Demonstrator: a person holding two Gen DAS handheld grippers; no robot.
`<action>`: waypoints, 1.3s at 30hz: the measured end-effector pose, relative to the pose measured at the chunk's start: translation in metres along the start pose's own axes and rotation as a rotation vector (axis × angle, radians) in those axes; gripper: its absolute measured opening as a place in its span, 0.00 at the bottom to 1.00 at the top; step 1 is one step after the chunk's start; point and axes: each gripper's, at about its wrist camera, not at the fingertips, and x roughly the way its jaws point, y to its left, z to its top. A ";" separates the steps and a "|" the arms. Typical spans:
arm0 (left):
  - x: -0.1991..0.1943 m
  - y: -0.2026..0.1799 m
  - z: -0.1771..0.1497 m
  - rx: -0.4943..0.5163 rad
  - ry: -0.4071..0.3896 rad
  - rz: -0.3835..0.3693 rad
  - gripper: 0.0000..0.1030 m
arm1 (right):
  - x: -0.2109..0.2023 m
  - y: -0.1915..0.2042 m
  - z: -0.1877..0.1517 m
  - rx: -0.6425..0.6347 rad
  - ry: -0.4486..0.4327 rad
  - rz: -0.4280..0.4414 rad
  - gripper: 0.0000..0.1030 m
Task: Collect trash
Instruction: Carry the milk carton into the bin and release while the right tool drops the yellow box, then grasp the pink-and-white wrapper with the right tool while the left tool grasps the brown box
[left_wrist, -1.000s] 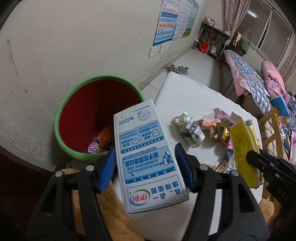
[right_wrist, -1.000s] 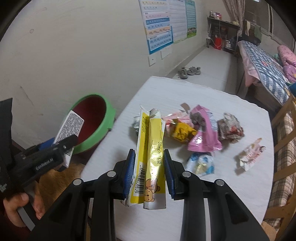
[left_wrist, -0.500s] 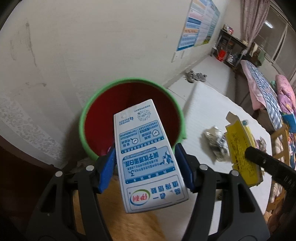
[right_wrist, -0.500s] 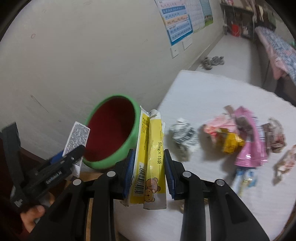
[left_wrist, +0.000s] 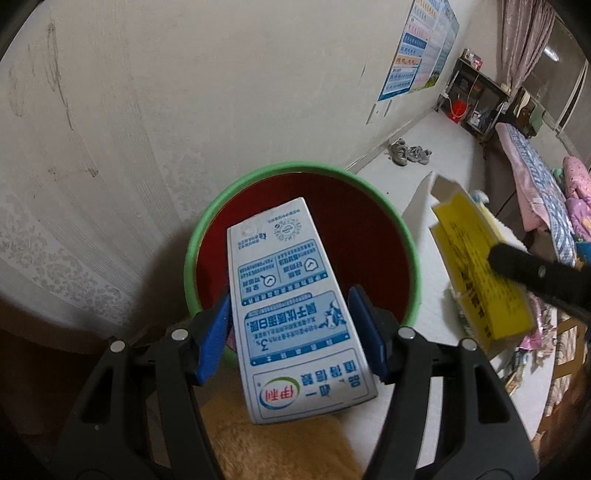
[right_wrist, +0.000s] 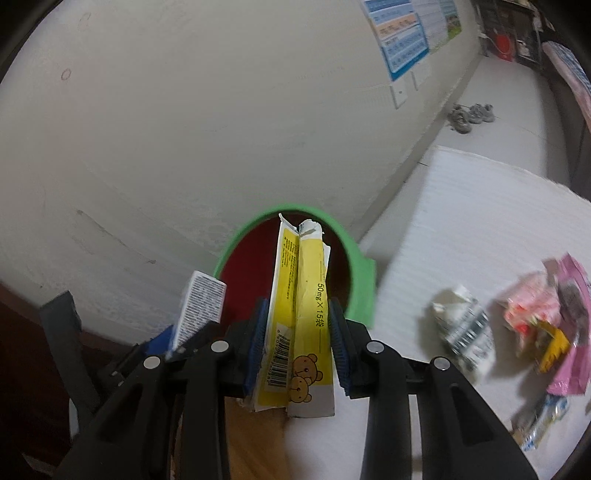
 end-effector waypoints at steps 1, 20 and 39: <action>0.001 0.000 0.000 0.003 0.003 0.003 0.58 | 0.004 0.004 0.003 -0.008 0.003 0.004 0.33; 0.026 0.016 0.009 -0.005 0.052 0.025 0.58 | 0.040 0.022 0.018 -0.033 0.033 0.001 0.32; 0.020 0.001 0.000 -0.022 0.064 0.009 0.78 | -0.026 -0.017 -0.003 0.017 -0.097 -0.024 0.64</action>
